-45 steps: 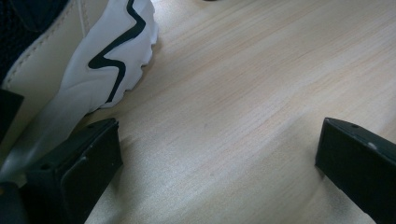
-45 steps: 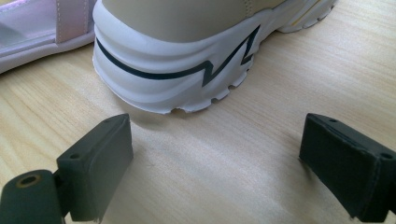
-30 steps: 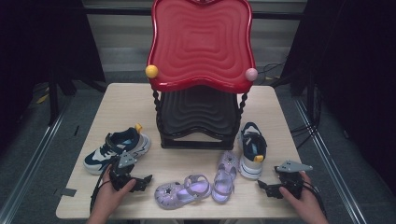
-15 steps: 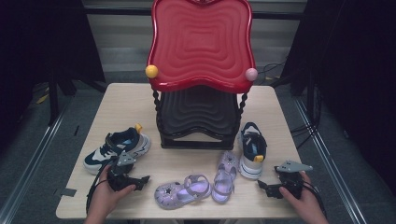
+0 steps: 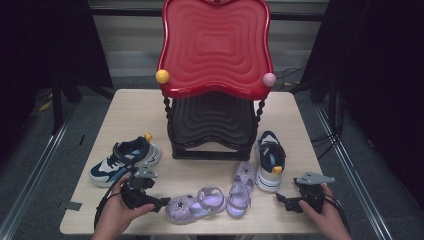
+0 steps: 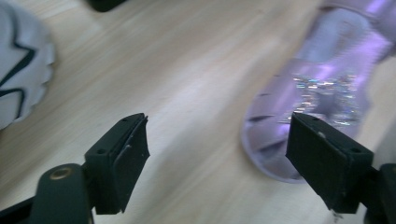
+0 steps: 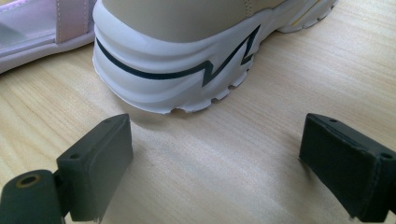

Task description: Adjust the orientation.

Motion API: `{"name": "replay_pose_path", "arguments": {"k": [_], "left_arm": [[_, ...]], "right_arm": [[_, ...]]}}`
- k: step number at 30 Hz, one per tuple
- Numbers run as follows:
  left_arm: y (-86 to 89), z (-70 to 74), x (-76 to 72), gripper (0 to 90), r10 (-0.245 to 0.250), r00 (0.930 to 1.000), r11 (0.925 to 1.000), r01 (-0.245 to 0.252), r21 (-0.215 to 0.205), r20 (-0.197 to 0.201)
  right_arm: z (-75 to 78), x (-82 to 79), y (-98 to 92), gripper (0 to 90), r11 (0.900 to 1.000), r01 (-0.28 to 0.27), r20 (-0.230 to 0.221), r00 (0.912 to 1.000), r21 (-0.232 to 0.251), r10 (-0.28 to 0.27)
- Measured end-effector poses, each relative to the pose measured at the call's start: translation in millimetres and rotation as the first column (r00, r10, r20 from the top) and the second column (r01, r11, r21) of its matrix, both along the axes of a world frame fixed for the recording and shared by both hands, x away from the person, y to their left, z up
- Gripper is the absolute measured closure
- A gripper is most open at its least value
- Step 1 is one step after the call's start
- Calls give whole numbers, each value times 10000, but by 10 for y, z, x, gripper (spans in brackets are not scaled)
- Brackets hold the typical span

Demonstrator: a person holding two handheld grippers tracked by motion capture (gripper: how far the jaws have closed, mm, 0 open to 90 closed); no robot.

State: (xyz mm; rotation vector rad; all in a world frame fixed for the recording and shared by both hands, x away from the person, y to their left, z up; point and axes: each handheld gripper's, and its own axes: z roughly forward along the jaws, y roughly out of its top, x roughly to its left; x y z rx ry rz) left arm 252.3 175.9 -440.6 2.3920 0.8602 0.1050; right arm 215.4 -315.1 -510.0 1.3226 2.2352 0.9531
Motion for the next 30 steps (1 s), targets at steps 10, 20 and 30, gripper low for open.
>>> {"name": "replay_pose_path", "arguments": {"k": [10,20,30], "left_arm": [[-349,108,-116,355,-1305,9908,9914,1302,-115,-362],[-591,67,-132,281,-1485,9881,9888,1478,-204,-412],[-671,-126,-80,200,-1047,9945,9936,1048,419,-26]], "right_arm": [[0,0,0,87,10000,2,-3,10000,-2,-2],[0,0,0,88,10000,3,-2,10000,-2,-3],[0,0,0,88,10000,0,-1,10000,-2,0]]}}
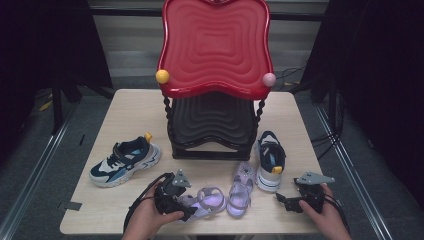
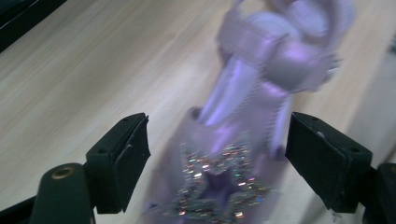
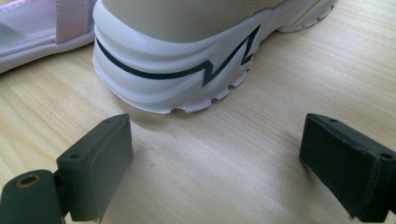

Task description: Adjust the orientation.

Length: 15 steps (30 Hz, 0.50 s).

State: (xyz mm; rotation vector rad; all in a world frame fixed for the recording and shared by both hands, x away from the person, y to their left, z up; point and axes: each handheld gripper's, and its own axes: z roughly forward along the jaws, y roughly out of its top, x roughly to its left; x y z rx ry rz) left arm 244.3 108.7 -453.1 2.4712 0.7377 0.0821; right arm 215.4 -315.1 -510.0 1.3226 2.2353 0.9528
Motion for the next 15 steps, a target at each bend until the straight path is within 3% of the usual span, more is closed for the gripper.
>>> {"name": "replay_pose_path", "arguments": {"k": [2,5,10,12,13,14,15], "left_arm": [[39,3,28,196,256,9996,9996,-257,-129,-66],[97,26,54,178,573,9983,9983,-575,129,135],[133,35,69,155,685,9969,9973,-695,239,394],[122,37,59,163,575,9974,9978,-589,302,441],[120,35,54,193,350,9990,9991,-356,236,261],[115,25,45,267,66,10000,9999,-67,102,57],[102,14,31,321,-123,9997,9998,120,169,188]], "right_arm": [[0,0,0,88,10000,0,-4,10000,0,0],[0,0,0,88,10000,3,-1,10000,-1,-3],[0,0,1,88,10000,1,-2,10000,2,-1],[0,0,0,88,10000,4,2,10000,-9,-4],[0,0,0,87,10000,2,1,10000,-3,-2],[0,1,-1,87,10000,-4,10,10000,-16,4],[0,0,0,88,10000,1,-1,10000,0,-1]]}}
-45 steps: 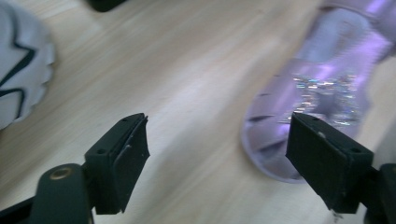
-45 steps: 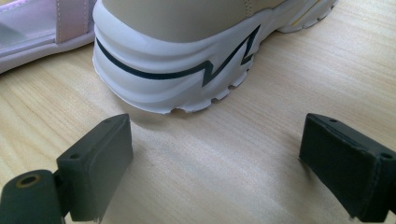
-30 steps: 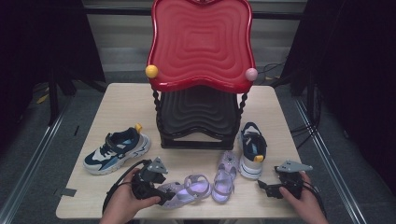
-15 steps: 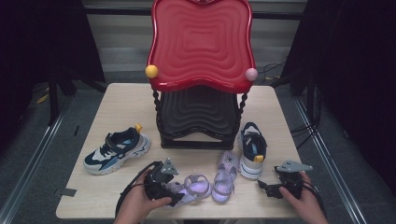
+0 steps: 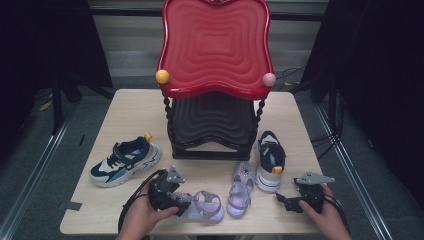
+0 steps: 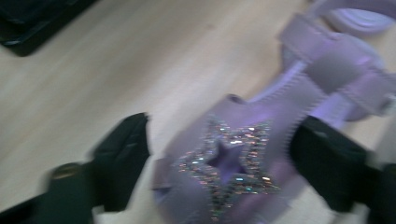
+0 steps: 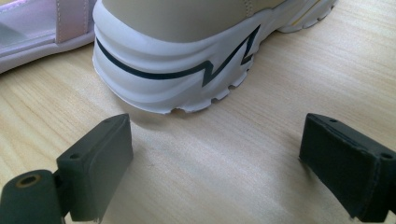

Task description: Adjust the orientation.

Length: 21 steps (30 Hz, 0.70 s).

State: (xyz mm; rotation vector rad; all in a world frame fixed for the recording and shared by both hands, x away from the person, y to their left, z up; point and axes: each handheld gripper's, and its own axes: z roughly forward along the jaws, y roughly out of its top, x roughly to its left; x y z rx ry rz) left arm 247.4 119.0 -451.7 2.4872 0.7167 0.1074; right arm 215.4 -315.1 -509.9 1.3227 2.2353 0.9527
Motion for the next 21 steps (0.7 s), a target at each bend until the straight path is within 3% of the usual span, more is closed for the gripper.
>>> {"name": "replay_pose_path", "arguments": {"k": [4,5,6,8,10,13,14,15,16,17,18,21], "left_arm": [[-10,-5,-1,358,-56,10000,10000,56,-56,72],[-5,-4,-2,383,-115,9997,9996,121,-263,206],[-5,-4,-2,421,-115,9997,9996,121,-263,206],[-9,50,-11,522,-273,9976,9980,308,-556,630],[-30,64,-16,543,-406,9960,9988,425,-232,794],[-38,83,-8,560,-553,9947,9983,565,-112,865],[-33,122,-9,619,-562,9907,9968,627,-493,1240],[-35,155,0,705,-537,9900,9973,598,-427,1301],[-44,180,17,709,-549,9883,9981,585,-212,1425],[-44,180,17,744,-549,9883,9981,585,-212,1425],[-51,180,73,763,-547,9881,9985,545,56,1440],[-55,158,117,783,-528,9881,9984,554,-139,1442]], "right_arm": [[0,0,0,87,10000,1,0,10000,0,-1],[0,0,0,87,10000,0,-1,10000,2,0],[0,0,0,87,10000,0,-1,10000,2,0],[0,0,0,87,10000,-1,0,10000,0,1],[0,0,0,87,10000,0,0,10000,-1,0],[0,0,-1,88,10000,-10,10,10000,-5,10],[0,0,0,88,10000,-1,-1,10000,1,1],[0,0,0,87,10000,0,-1,10000,-1,0],[0,0,0,88,10000,0,-3,10000,1,0],[0,0,0,88,10000,0,-3,10000,1,0],[0,0,0,87,10000,1,-4,10000,2,-1],[0,0,0,87,10000,0,-1,10000,0,0]]}}
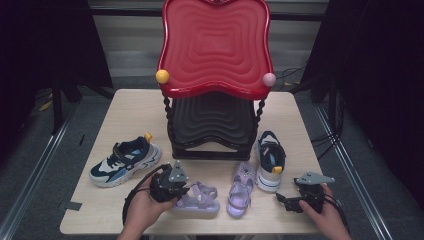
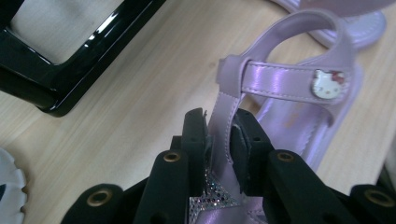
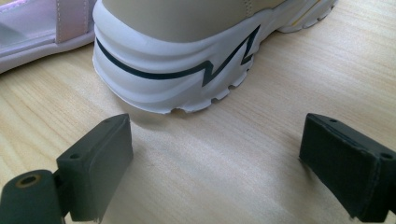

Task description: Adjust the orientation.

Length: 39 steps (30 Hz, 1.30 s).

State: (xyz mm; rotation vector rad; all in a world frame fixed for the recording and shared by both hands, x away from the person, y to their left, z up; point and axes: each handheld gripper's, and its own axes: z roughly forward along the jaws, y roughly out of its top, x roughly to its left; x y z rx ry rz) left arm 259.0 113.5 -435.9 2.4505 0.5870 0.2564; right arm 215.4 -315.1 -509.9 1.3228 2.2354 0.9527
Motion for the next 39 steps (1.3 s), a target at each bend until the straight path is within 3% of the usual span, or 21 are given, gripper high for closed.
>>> {"name": "replay_pose_path", "arguments": {"k": [2,3,4,7,10,12,18,20,26,28,31,32,33,34,35,37,39], "left_arm": [[1,13,29,788,61,10000,10000,-62,-56,-78],[0,23,55,788,78,9998,9999,-80,86,181],[0,23,55,788,78,9998,9999,-80,86,181],[9,71,111,784,209,9976,9998,-209,-14,661],[29,97,138,793,293,9958,9995,-280,-158,870],[23,77,122,826,225,9985,9977,-193,-651,492],[9,30,68,741,151,9999,9997,-149,-208,81],[33,9,20,671,316,9993,9985,-323,-436,-178],[85,38,-122,634,286,9982,9966,-325,-752,-523],[111,22,-188,655,-60,9955,9974,-8,-717,-943],[99,-76,-248,660,-396,9877,9989,356,-295,-1513],[99,-76,-248,654,-396,9877,9989,356,-295,-1513],[121,-163,-249,646,-290,9842,9993,325,170,-1747],[121,-163,-249,633,-290,9842,9993,325,170,-1747],[161,-215,-245,635,-11,9824,9988,101,475,-1868],[217,-212,-228,653,407,9854,9973,-299,674,-1656],[298,-190,-198,631,1019,9863,9903,-881,1079,-1299]], "right_arm": [[0,0,0,87,10000,0,1,10000,1,0],[0,0,0,87,10000,1,-2,10000,3,-1],[0,1,-1,87,10000,-8,8,10000,-6,8],[0,0,0,87,10000,0,-2,10000,2,0],[0,0,0,87,10000,0,-1,10000,0,0],[0,0,0,87,10000,1,-2,10000,0,-1],[2,-3,2,87,10000,41,-45,10000,2,-41],[1,-2,2,87,10000,22,-29,10000,4,-22],[1,-3,2,87,10000,38,-43,10000,2,-38],[1,-1,1,87,10000,17,-19,10000,-3,-17],[-1,1,0,87,10000,-8,4,10000,-7,8],[1,-1,1,87,10000,20,-19,10000,-5,-20],[1,-2,2,87,10000,29,-28,10000,0,-29],[0,-1,1,87,10000,23,-22,10000,-1,-23],[1,-2,2,87,10000,33,-35,10000,0,-33],[-1,1,0,87,10000,-10,11,10000,-7,10],[0,-1,1,87,10000,15,-18,10000,-7,-15]]}}
